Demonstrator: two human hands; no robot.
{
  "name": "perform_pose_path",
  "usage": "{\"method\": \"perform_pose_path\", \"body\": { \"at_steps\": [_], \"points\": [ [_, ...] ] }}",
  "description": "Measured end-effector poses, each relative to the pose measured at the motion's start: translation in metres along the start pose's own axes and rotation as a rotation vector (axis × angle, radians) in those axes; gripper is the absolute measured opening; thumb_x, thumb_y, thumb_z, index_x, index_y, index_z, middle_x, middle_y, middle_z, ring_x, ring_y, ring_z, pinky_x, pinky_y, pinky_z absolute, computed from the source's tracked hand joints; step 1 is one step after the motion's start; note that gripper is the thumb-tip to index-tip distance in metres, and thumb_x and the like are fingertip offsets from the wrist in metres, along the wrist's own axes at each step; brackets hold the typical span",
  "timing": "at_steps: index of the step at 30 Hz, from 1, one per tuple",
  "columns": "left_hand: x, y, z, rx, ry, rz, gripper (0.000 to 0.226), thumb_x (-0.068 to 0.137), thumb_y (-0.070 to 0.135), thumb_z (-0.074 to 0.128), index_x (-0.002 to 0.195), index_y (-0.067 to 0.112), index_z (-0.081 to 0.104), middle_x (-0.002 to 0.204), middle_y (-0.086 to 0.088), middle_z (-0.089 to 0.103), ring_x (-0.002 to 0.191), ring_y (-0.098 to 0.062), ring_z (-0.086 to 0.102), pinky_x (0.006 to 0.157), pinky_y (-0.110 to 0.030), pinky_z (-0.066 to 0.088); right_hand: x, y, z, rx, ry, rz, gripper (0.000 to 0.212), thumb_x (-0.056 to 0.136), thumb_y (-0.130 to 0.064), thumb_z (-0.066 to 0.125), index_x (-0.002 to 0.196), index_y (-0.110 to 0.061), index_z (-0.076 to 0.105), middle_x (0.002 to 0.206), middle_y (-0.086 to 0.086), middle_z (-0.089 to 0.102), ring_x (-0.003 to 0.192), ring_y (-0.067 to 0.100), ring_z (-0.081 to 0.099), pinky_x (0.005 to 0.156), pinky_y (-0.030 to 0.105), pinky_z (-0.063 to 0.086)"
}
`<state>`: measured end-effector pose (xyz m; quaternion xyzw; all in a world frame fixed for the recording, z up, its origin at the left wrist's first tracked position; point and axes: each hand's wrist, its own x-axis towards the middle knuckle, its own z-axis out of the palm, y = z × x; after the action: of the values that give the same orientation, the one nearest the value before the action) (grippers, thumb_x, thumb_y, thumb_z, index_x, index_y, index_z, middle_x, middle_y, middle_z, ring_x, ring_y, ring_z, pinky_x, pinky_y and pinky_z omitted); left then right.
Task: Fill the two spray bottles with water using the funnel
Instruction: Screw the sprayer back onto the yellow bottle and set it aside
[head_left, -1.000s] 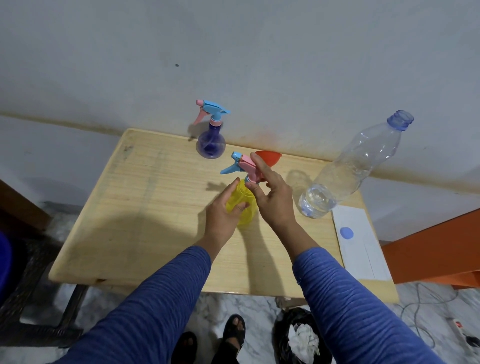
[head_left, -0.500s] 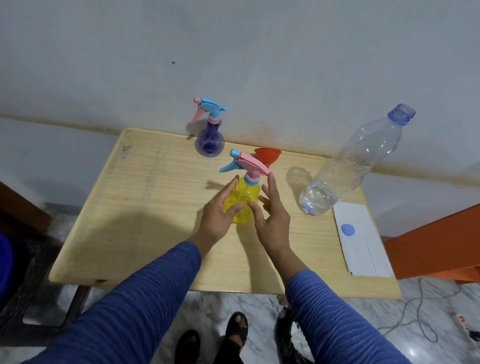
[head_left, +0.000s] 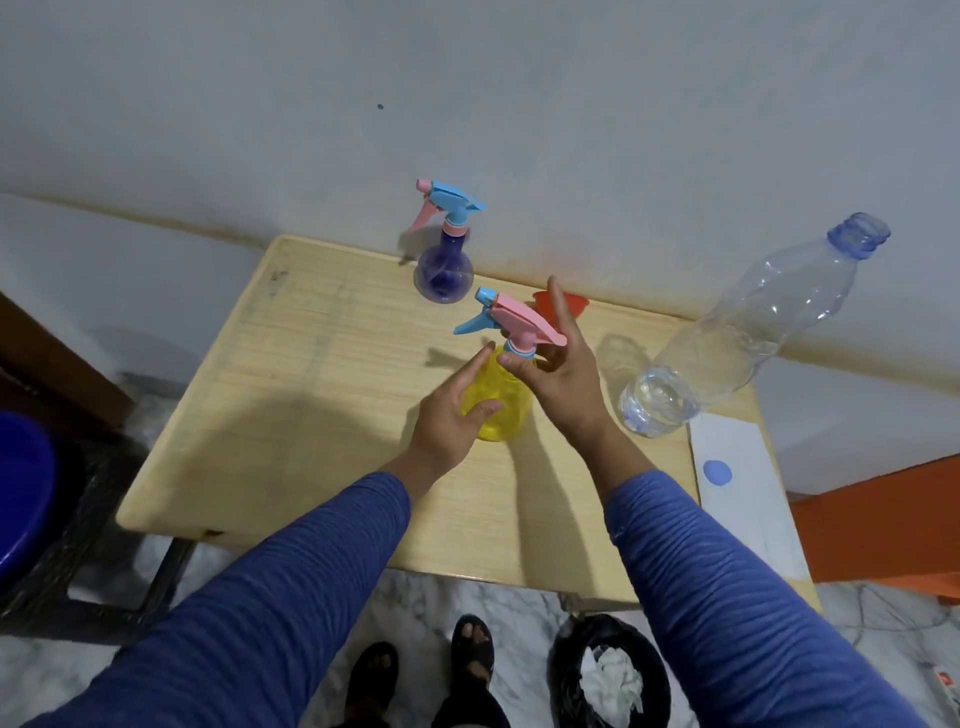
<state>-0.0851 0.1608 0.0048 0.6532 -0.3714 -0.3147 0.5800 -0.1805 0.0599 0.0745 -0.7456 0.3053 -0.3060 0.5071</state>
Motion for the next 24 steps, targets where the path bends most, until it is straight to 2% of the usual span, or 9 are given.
{"method": "perform_pose_path", "body": {
  "at_steps": [3, 7, 8, 11, 14, 16, 20, 21, 24],
  "points": [
    [-0.003, 0.002, -0.001, -0.032, 0.035, -0.015, 0.064, 0.085, 0.019, 0.066, 0.138, 0.037, 0.035, 0.137, 0.018, 0.046, 0.124, 0.009, 0.042, 0.106, -0.017, 0.034, 0.016, -0.004, -0.004, 0.007, -0.164, -0.019, 0.089, 0.072, -0.016, 0.08, 0.139, -0.045, 0.029, 0.134, 0.003, 0.055, 0.113, 0.017, 0.06, 0.093, 0.036, 0.052],
    [-0.013, -0.006, -0.017, 0.164, 0.219, -0.163, 0.063, 0.083, 0.046, 0.05, 0.142, 0.028, 0.035, 0.137, 0.014, 0.045, 0.125, -0.003, 0.043, 0.096, -0.011, 0.029, 0.037, -0.016, -0.004, 0.029, -0.298, -0.019, 0.078, 0.075, -0.008, 0.076, 0.141, -0.019, 0.037, 0.127, -0.007, 0.053, 0.113, 0.004, 0.051, 0.094, 0.016, 0.043],
    [-0.017, -0.013, -0.022, 0.279, 0.271, -0.179, 0.058, 0.09, 0.045, 0.045, 0.143, 0.025, 0.034, 0.143, 0.008, 0.042, 0.13, -0.009, 0.041, 0.098, -0.013, 0.028, 0.042, -0.018, -0.003, 0.049, -0.323, 0.008, 0.07, 0.076, -0.012, 0.077, 0.137, -0.019, 0.042, 0.123, -0.007, 0.055, 0.111, 0.005, 0.052, 0.093, 0.016, 0.043],
    [-0.028, -0.035, -0.033, 0.601, 0.411, -0.322, 0.051, 0.098, 0.035, 0.036, 0.146, 0.018, 0.027, 0.153, -0.008, 0.028, 0.143, -0.022, 0.021, 0.112, -0.036, 0.02, 0.053, -0.021, -0.005, 0.085, -0.385, 0.139, 0.035, 0.074, -0.033, 0.072, 0.101, -0.017, 0.058, 0.086, 0.007, 0.058, 0.082, 0.019, 0.059, 0.078, 0.038, 0.049],
    [-0.04, -0.044, -0.031, 0.813, 0.443, -0.566, 0.059, 0.098, 0.044, 0.026, 0.149, 0.02, 0.01, 0.158, -0.004, 0.006, 0.146, -0.023, -0.001, 0.115, -0.047, 0.005, 0.061, -0.015, -0.006, 0.181, -0.537, 0.233, 0.018, 0.08, -0.036, 0.063, 0.092, -0.023, 0.061, 0.068, -0.001, 0.061, 0.07, 0.025, 0.057, 0.067, 0.036, 0.047],
    [-0.046, -0.046, -0.025, 0.892, 0.424, -0.662, 0.066, 0.096, 0.051, 0.022, 0.149, 0.019, -0.001, 0.158, -0.006, -0.006, 0.145, -0.026, -0.008, 0.116, -0.048, 0.0, 0.065, -0.01, -0.008, 0.265, -0.652, 0.272, 0.012, 0.086, -0.032, 0.061, 0.098, -0.03, 0.063, 0.074, -0.004, 0.065, 0.065, 0.022, 0.057, 0.062, 0.033, 0.048],
    [-0.05, -0.053, -0.021, 0.947, 0.363, -0.688, 0.074, 0.094, 0.057, 0.021, 0.149, 0.019, -0.011, 0.156, -0.007, -0.019, 0.144, -0.027, -0.017, 0.115, -0.048, -0.007, 0.068, 0.0, -0.011, 0.263, -0.816, 0.289, 0.044, 0.087, -0.029, 0.054, 0.13, -0.021, 0.049, 0.121, 0.004, 0.064, 0.057, 0.015, 0.06, 0.056, 0.025, 0.051],
    [-0.05, -0.054, -0.021, 0.945, 0.356, -0.693, 0.074, 0.094, 0.057, 0.021, 0.148, 0.019, -0.012, 0.156, -0.007, -0.02, 0.143, -0.026, -0.018, 0.114, -0.048, -0.007, 0.069, 0.002, -0.012, 0.278, -0.849, 0.287, 0.05, 0.09, -0.027, 0.053, 0.138, -0.02, 0.041, 0.124, 0.008, 0.063, 0.056, 0.015, 0.06, 0.056, 0.024, 0.051],
    [-0.048, -0.055, -0.021, 0.963, 0.356, -0.706, 0.075, 0.093, 0.059, 0.019, 0.148, 0.019, -0.014, 0.156, -0.007, -0.021, 0.143, -0.026, -0.019, 0.115, -0.049, -0.009, 0.069, 0.009, -0.013, 0.359, -0.908, 0.326, 0.055, 0.094, -0.021, 0.048, 0.139, -0.044, 0.025, 0.114, 0.014, 0.066, 0.052, 0.016, 0.058, 0.055, 0.025, 0.051]
  ]
}}
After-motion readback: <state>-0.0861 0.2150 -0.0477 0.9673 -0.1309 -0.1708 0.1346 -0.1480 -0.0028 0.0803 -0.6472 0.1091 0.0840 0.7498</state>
